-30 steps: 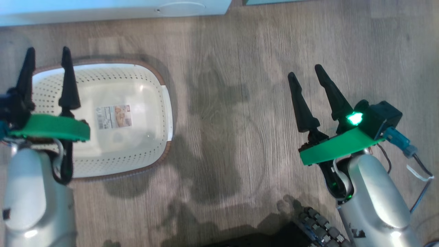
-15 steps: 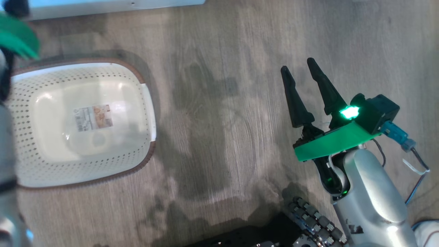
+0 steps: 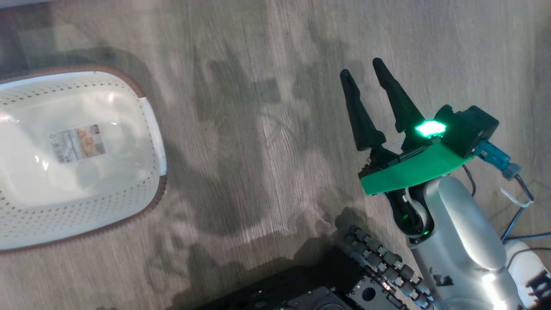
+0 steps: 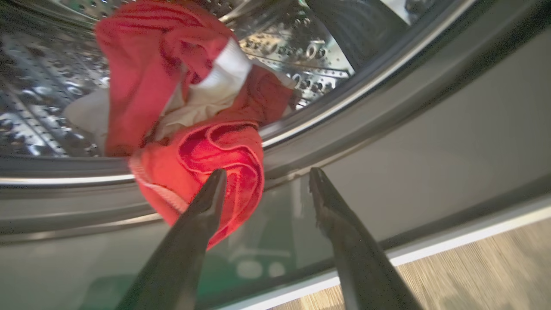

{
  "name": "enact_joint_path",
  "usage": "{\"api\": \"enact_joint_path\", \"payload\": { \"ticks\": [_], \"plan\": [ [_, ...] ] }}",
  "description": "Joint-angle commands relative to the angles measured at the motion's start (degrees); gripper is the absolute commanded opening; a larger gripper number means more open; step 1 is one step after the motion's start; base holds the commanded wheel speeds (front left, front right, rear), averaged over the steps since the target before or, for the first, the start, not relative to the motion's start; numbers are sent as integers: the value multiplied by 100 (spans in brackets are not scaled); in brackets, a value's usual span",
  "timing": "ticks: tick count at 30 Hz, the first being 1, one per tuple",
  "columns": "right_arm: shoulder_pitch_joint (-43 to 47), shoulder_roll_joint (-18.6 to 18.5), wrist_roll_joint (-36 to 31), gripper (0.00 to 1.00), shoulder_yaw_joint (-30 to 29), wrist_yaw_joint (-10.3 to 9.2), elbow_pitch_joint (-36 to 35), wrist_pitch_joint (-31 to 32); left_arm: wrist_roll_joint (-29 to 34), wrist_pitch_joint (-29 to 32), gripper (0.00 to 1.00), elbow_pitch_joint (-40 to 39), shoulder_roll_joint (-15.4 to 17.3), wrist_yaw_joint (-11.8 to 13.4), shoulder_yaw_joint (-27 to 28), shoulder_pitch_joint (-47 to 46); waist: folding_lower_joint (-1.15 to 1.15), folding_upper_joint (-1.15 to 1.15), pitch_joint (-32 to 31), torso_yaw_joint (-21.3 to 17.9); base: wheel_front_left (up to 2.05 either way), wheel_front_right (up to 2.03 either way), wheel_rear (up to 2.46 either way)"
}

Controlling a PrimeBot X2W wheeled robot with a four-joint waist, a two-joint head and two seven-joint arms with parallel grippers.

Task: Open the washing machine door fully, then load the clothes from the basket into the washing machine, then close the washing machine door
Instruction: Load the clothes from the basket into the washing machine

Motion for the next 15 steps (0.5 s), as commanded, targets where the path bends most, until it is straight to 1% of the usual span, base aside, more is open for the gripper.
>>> {"api": "enact_joint_path", "payload": {
  "ticks": [1,3,6,11,15],
  "plan": [
    [41,5,62,100,125,0,-187,-37,-14,76,100,-137,389,-4,8,-222,-1,0,88,-90,0,0,0],
    [24,5,110,100,161,0,-200,-37,-47,124,100,-50,495,-4,-83,-349,-1,0,138,-144,0,0,0],
    [15,5,163,100,201,0,-210,-37,-80,181,100,171,554,4,-77,-517,-1,0,185,-207,0,0,0],
    [1,5,226,100,270,0,-225,-37,-99,230,100,533,556,66,-75,-739,-1,0,236,-284,0,0,0],
    [2,5,257,100,326,0,-227,-37,-193,269,100,850,495,151,-25,-911,-1,0,243,-322,0,0,0]
  ]
}}
